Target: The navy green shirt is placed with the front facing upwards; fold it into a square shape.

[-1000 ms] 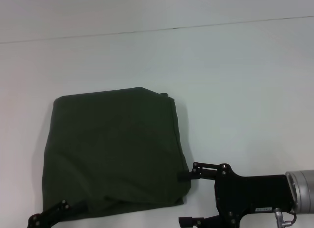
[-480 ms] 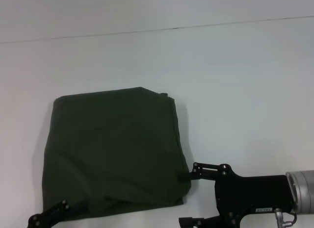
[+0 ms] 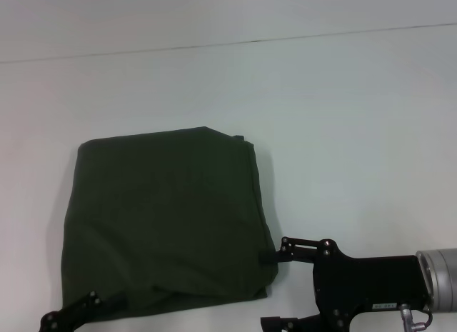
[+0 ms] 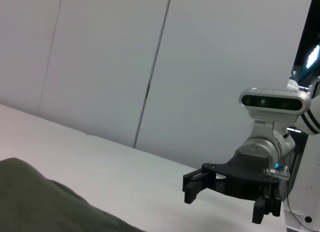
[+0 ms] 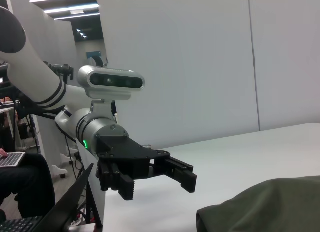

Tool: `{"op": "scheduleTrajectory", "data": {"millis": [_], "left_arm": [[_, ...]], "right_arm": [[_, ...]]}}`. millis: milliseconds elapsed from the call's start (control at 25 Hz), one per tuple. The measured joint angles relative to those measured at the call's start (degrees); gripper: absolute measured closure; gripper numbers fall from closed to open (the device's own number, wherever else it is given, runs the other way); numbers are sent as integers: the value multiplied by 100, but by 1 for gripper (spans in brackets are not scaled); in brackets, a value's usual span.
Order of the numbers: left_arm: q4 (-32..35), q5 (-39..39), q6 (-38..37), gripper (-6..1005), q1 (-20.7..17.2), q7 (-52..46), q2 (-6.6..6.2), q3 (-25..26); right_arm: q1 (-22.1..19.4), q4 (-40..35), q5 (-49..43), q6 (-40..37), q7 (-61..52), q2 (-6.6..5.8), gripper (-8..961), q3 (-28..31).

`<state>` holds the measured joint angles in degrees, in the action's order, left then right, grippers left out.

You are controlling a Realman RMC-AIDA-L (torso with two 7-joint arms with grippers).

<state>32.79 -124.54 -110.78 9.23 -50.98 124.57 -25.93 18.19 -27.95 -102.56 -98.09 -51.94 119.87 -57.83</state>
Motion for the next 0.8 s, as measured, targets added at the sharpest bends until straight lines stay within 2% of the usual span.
{"op": "scheduleTrajectory", "data": {"millis": [800], "left_arm": [[0, 0, 14, 97, -9, 0, -4, 0]], "right_arm": [[0, 54, 0, 1, 0, -5, 44, 0]]}}
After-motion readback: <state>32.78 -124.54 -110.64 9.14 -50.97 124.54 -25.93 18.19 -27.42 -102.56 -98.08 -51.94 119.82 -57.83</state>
